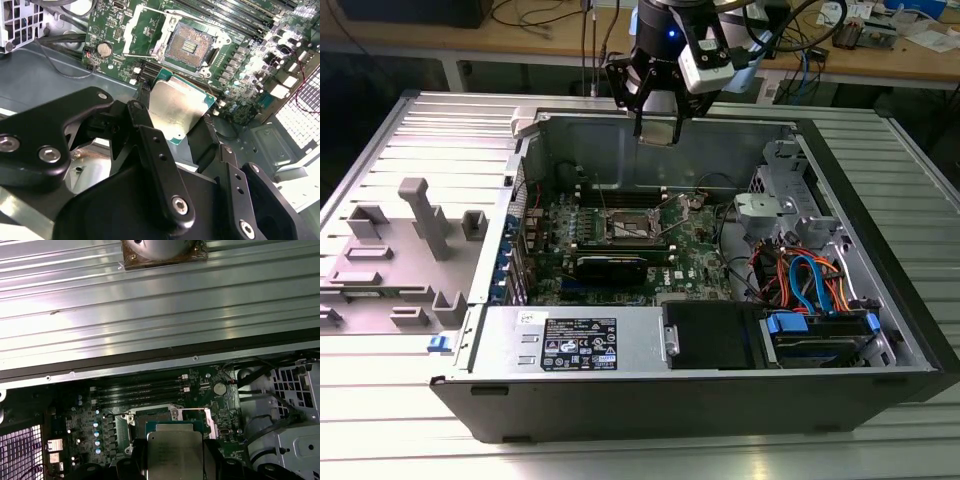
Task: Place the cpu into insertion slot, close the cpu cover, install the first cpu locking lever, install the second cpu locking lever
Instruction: 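Place the cpu into insertion slot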
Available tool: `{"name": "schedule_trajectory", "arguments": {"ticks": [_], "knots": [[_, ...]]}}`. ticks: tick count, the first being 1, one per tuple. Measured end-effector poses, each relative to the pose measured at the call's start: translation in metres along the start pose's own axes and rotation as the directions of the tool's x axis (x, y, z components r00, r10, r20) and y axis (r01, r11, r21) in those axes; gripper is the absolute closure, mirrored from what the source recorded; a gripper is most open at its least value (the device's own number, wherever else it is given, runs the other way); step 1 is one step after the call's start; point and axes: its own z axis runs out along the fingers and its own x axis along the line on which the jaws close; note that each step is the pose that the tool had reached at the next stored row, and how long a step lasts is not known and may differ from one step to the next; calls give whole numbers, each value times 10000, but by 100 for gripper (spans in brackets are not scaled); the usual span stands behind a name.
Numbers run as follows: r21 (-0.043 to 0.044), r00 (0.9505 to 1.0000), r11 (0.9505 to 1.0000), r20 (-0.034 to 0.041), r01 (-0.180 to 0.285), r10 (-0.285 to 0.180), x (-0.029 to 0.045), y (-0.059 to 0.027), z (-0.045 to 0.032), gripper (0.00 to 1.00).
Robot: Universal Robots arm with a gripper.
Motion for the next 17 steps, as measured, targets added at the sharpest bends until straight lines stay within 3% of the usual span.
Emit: {"name": "schedule_trajectory", "arguments": {"ticks": [10,17], "knots": [[2,10000,10000,7,-77,77,-2,-8,0,46],[-26,9976,9977,58,-684,684,-1,-14,11,46]]}}
